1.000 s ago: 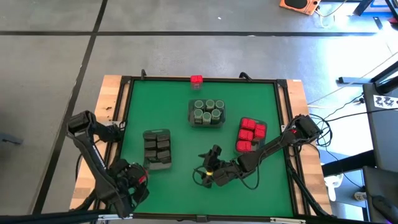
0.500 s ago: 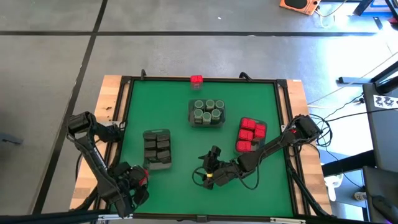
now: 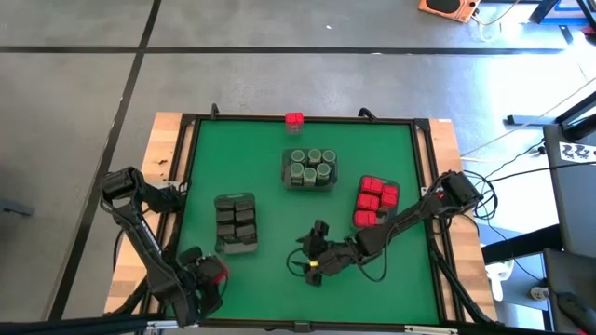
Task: Sort spices by type
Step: Put the red seasoning can into the right black bin
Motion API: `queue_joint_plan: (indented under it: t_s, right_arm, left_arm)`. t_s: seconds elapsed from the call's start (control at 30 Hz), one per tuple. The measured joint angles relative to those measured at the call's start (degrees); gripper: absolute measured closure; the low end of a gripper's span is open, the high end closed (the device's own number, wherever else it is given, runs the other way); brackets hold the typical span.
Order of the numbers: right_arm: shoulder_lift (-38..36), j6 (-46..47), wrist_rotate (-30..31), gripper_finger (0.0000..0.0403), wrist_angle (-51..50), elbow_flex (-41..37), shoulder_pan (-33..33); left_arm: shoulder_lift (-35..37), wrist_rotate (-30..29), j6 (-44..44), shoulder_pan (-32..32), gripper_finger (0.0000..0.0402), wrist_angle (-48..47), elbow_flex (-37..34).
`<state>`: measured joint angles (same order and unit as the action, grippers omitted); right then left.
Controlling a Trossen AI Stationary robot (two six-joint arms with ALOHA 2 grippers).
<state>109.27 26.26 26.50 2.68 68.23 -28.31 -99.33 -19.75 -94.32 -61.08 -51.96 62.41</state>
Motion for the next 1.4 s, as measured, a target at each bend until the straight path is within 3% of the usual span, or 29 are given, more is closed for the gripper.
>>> queue_joint_plan:
  t_s: [0.3,0.53,0.77,1.07,1.4]
  right_arm:
    - [-5.8,-3.8,-0.7,0.0091,-5.3,0.0,-7.8]
    - [-6.7,-3.7,1.0,0.0091,-9.0,0.0,-13.4]
    - [-7.0,-0.5,5.2,0.0091,-13.4,0.0,-17.4]
    - [-10.0,12.1,13.1,0.0091,-28.3,0.0,-23.7]
    - [-10.1,29.2,18.2,0.0091,-40.8,0.0,-28.1]
  left_arm:
    - [0.0,-2.7,9.1,3.3,0.0205,11.3,3.8]
    - [-0.7,-3.5,21.4,10.7,0.0205,12.4,8.1]
    - [-7.1,-3.5,35.7,17.5,0.0204,12.7,17.9]
    - [-18.7,-3.4,50.9,24.1,0.0203,16.1,29.2]
    - [-23.4,0.3,62.1,30.4,0.0202,22.7,30.2]
